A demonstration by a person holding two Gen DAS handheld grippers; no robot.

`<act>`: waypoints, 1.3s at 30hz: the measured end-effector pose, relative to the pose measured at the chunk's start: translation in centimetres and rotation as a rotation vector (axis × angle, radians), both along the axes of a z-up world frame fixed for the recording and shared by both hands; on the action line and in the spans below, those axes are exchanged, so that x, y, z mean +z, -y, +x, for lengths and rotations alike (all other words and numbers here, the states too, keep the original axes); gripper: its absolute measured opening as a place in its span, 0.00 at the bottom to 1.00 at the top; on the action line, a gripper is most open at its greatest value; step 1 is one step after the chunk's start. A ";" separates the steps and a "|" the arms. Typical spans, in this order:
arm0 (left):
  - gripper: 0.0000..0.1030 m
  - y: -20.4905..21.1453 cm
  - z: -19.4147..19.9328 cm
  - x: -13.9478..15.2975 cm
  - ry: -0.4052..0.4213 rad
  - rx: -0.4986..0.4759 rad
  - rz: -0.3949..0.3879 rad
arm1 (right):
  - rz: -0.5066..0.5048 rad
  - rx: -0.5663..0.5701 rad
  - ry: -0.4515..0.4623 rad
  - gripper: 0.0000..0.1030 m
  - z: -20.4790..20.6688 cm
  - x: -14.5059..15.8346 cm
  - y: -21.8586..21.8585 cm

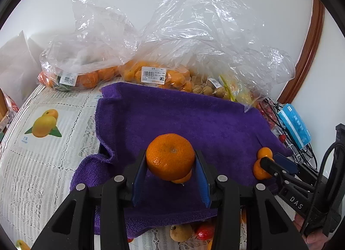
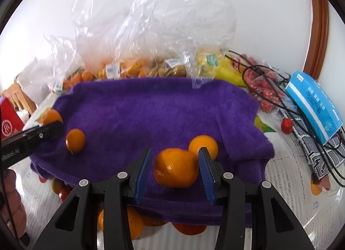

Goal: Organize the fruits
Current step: 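Lower the large orange onto the towel and open the right gripper, then lower the large orange onto the towel and open the left gripper, then grasp a leafy orange on the tablecloth with the right gripper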

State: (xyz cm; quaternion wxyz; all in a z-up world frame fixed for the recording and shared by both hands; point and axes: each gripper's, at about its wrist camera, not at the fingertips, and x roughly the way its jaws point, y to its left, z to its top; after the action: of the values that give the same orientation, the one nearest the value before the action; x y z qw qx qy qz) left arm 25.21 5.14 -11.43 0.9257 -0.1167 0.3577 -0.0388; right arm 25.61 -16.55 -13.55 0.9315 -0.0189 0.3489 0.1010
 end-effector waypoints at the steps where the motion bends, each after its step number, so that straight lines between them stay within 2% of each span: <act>1: 0.39 -0.1 -0.1 0.0 0.000 0.000 -0.011 | 0.007 -0.003 0.008 0.44 -0.1 0.2 0.1; 10: 0.39 -0.1 0.2 -0.4 -0.026 -0.021 -0.038 | 0.050 -0.036 0.022 0.44 0.0 0.6 1.3; 18: 0.39 1.3 0.7 -1.3 -0.074 -0.086 -0.035 | 0.046 -0.024 0.023 0.44 -0.3 0.6 0.9; 24: 0.39 2.0 0.8 -2.0 -0.083 -0.087 -0.014 | 0.047 -0.027 0.017 0.44 -0.2 0.5 1.0; 28: 0.40 1.9 0.4 -1.4 -0.056 -0.079 -0.003 | 0.044 -0.021 0.020 0.44 -0.2 0.5 0.8; 30: 0.44 1.7 0.2 -1.1 -0.047 -0.073 -0.008 | 0.041 -0.018 0.019 0.44 -0.3 0.4 0.7; 39: 0.52 1.5 -0.3 0.0 -0.020 -0.053 0.002 | 0.053 0.035 0.001 0.46 -1.8 0.8 -0.1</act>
State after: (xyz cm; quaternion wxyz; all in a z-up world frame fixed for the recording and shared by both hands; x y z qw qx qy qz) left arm 24.95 3.69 -11.44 0.9208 -0.1067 0.3699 -0.0620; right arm 23.76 -16.43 -12.71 0.9299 -0.0005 0.3454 0.1262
